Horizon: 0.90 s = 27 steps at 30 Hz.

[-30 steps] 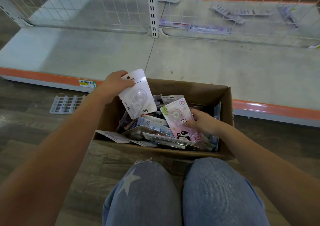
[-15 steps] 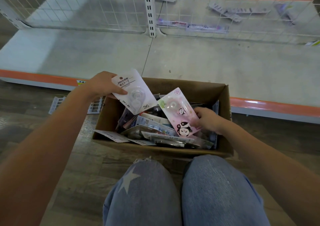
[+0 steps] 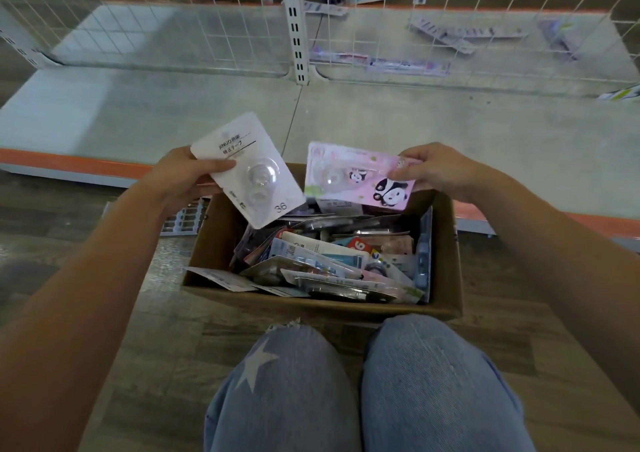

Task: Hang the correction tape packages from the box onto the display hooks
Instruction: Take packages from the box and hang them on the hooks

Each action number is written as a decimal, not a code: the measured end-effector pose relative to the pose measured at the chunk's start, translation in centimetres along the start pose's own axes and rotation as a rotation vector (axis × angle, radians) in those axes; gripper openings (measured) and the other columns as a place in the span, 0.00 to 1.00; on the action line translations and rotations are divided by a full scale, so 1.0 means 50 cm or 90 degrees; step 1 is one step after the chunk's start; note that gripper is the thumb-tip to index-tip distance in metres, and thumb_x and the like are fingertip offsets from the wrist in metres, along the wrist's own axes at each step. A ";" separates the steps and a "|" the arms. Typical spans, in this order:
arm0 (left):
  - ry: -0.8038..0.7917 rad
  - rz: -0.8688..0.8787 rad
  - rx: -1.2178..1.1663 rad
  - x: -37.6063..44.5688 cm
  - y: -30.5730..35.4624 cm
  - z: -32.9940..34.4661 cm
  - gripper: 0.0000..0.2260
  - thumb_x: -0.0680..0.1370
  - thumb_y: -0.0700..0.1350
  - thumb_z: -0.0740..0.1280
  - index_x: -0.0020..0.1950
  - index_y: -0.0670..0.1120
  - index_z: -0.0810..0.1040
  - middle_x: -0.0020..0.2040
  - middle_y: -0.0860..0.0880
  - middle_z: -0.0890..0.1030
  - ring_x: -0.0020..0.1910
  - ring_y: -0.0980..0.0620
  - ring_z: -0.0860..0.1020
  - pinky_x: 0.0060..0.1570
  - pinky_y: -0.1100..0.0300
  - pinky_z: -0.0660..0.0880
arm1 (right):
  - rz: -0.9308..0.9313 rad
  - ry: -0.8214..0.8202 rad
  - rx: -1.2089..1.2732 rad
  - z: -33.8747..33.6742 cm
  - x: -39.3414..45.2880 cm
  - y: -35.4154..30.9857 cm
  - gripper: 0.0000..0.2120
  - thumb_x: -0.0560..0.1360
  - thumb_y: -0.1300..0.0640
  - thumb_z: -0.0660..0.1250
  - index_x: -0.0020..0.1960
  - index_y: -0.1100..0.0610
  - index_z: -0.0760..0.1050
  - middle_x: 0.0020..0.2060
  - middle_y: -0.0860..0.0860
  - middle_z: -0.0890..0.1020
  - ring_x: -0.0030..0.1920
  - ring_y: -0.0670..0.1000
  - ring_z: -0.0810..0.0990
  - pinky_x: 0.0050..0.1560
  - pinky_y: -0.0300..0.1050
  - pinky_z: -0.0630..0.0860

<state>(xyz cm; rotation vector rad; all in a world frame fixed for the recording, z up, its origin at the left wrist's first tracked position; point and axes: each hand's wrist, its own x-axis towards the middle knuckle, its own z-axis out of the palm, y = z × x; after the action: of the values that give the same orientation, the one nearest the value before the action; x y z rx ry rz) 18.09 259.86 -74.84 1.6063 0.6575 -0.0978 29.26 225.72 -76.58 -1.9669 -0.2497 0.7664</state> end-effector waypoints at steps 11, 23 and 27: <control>-0.008 -0.016 0.018 -0.013 -0.102 0.116 0.04 0.77 0.41 0.66 0.52 0.47 0.78 0.50 0.48 0.83 0.49 0.49 0.82 0.46 0.55 0.79 | 0.051 -0.094 -0.243 0.041 0.028 0.002 0.07 0.73 0.58 0.71 0.48 0.61 0.79 0.41 0.55 0.82 0.42 0.52 0.81 0.44 0.41 0.75; -0.047 -0.050 0.099 -0.009 -0.167 0.171 0.15 0.77 0.46 0.68 0.64 0.47 0.75 0.61 0.49 0.80 0.60 0.48 0.78 0.63 0.43 0.73 | 0.084 0.175 -0.187 0.120 0.060 0.049 0.18 0.71 0.55 0.73 0.58 0.59 0.75 0.54 0.54 0.78 0.47 0.50 0.77 0.41 0.39 0.74; -0.070 -0.044 0.179 -0.012 -0.172 0.172 0.30 0.73 0.43 0.72 0.72 0.46 0.62 0.68 0.48 0.73 0.66 0.46 0.72 0.65 0.47 0.70 | 0.206 0.236 0.342 0.141 0.033 0.105 0.28 0.68 0.60 0.75 0.63 0.60 0.66 0.57 0.55 0.78 0.52 0.56 0.80 0.50 0.56 0.80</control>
<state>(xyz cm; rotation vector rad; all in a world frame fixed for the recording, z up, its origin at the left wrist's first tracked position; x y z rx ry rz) 16.27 251.62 -83.62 1.8325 0.6335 -0.3396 25.52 228.92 -84.05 -1.6026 0.4646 0.5751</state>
